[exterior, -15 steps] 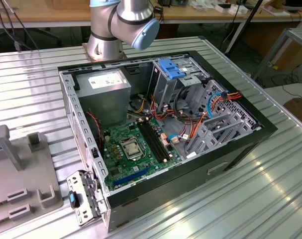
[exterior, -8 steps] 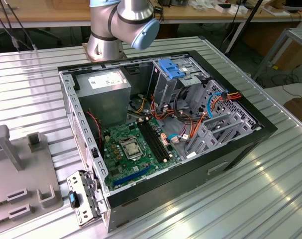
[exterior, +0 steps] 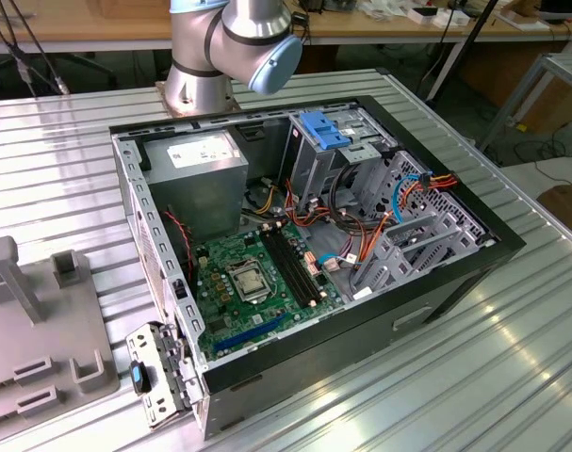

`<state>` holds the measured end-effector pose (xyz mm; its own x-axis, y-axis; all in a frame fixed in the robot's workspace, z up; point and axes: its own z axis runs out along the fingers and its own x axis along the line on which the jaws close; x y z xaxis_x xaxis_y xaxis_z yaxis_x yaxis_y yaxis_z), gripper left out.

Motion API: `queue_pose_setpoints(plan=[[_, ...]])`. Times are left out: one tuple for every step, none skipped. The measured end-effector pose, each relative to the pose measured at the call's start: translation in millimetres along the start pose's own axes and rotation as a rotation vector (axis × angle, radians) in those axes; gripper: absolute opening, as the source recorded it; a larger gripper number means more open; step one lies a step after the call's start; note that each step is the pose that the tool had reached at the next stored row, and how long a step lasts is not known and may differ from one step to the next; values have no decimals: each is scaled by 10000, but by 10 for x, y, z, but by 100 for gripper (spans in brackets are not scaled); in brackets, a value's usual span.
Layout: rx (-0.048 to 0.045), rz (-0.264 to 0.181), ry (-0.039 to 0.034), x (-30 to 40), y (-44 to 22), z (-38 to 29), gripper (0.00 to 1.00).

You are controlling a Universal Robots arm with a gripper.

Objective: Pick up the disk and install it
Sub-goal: 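Pick up the disk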

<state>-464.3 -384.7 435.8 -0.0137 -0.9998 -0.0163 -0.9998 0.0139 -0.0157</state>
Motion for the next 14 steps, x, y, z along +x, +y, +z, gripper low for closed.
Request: queue_pose_setpoints(plan=[[0, 0, 0, 0, 0, -23, 37], [0, 0, 0, -1, -1, -49, 37], [0, 0, 0, -1, -1, -74, 37], [-1, 0, -5, -1, -2, -83, 37], [0, 0, -17, -1, -2, -82, 37], [0, 0, -17, -1, -2, -83, 37], [-1, 0, -17, -1, -2, -83, 37], [0, 1, -17, -1, -2, -83, 37], [-1, 0, -17, -1, -2, -83, 37], [-2, 0, -16, -1, -2, -83, 37], [-1, 0, -16, -1, -2, -83, 37], [-1, 0, -17, -1, -2, -83, 37], [-2, 0, -17, -1, -2, -83, 37], [-2, 0, -17, -1, -2, -83, 37]])
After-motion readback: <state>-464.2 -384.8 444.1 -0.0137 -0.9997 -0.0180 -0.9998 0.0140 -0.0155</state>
